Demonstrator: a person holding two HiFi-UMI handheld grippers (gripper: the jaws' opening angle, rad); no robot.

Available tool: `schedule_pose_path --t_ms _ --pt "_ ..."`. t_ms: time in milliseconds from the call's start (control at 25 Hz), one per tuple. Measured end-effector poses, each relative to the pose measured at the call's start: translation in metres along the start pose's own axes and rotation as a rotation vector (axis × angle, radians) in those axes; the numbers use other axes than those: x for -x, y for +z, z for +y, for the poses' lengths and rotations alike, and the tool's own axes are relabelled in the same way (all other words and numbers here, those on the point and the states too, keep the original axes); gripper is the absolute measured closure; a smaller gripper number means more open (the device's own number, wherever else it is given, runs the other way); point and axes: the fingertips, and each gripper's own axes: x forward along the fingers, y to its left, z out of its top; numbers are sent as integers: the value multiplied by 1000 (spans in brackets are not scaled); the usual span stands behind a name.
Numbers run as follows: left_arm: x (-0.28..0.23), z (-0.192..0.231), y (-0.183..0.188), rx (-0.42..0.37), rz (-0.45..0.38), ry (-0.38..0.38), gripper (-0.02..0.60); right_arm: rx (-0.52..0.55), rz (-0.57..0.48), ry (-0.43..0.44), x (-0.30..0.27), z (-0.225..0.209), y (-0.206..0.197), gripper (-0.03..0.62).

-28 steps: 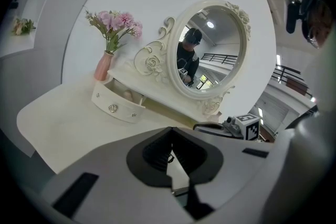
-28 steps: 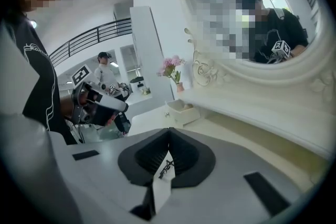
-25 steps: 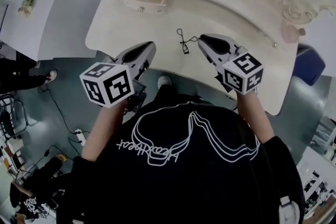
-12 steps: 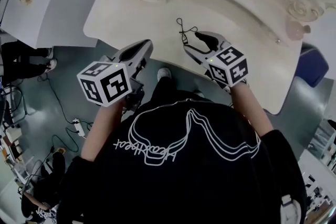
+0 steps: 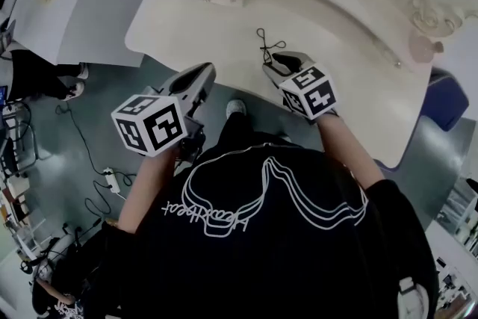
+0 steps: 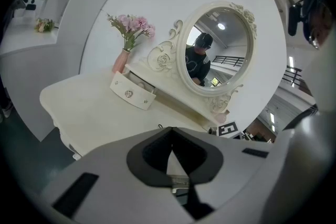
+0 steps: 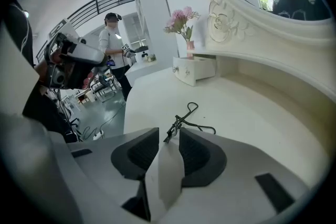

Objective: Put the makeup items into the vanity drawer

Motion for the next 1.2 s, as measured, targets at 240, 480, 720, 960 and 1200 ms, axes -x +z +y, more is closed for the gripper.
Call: schedule_pose_path --t_ms 240,480,720,960,1200 --pt "1 1 2 4 -10 3 575 -39 5 -25 -3 -5 -1 536" --pt "0 2 11 7 -15 2 575 -47 -1 -51 2 -10 4 551" --pt "-3 2 17 12 -21 -2 575 17 13 -86 8 -19 7 572" --pt "-6 3 29 0 -28 -20 575 23 -13 -104 19 -24 27 572" --pt "-3 10 46 -8 -42 -39 575 29 -70 -125 29 -26 67 572"
